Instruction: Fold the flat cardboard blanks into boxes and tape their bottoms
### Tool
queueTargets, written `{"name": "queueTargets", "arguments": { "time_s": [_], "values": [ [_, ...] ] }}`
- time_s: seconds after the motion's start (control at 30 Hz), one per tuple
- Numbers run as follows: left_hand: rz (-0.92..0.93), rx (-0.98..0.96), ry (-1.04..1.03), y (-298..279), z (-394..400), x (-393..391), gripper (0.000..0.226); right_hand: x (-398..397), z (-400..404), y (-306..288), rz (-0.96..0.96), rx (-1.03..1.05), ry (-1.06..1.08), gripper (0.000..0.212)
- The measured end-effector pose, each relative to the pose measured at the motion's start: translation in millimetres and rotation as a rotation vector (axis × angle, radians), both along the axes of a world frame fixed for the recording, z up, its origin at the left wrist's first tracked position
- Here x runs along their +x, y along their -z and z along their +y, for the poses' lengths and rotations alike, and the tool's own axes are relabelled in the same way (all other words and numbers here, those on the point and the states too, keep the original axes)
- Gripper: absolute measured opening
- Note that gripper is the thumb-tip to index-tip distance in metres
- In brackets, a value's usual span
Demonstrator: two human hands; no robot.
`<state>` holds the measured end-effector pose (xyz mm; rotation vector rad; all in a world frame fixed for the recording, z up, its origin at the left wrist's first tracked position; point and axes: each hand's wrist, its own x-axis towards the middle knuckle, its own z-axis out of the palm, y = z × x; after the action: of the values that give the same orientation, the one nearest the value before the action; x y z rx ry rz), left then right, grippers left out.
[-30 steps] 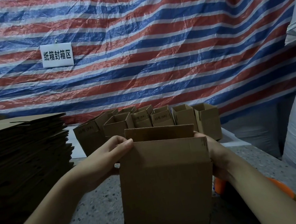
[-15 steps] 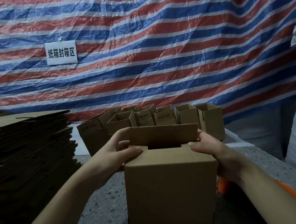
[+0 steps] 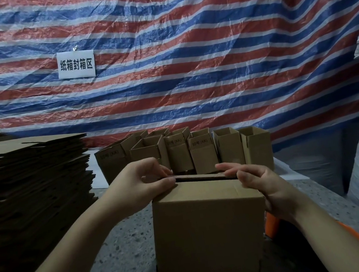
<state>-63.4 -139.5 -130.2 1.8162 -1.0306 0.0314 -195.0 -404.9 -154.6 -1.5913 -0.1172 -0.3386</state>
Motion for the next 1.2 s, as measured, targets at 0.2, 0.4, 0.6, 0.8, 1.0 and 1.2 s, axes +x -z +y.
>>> {"name": "queueTargets", "arguments": {
  "time_s": [0.2,0.4,0.6,0.8,1.0,1.2],
  "values": [
    [-0.209,0.229,-0.135,-9,1,-13,0.010,0,5,-2,-0.027,-0.198,0.070,0.024],
    [-0.595,0.347,-0.270,-15,-12,-44,0.023,0,4,-3,-0.052,-0.262,0.083,0.030],
    [-0.684,0.439,-0.182,-2,-33,-68,0.079,2,0,-1,-0.061,-0.291,0.082,0.026],
    [-0.807,0.541,-0.195,13,-41,-62,0.078,3,-2,0,-0.047,-0.291,0.084,0.026],
    [-0.783,0.537,-0.189,15,-41,-58,0.082,-8,-5,-10,0.011,-0.101,0.093,0.046],
    [-0.787,0.538,-0.179,13,-42,-58,0.085,-46,-46,-25,0.568,-0.964,0.585,0.041]
  ]
}}
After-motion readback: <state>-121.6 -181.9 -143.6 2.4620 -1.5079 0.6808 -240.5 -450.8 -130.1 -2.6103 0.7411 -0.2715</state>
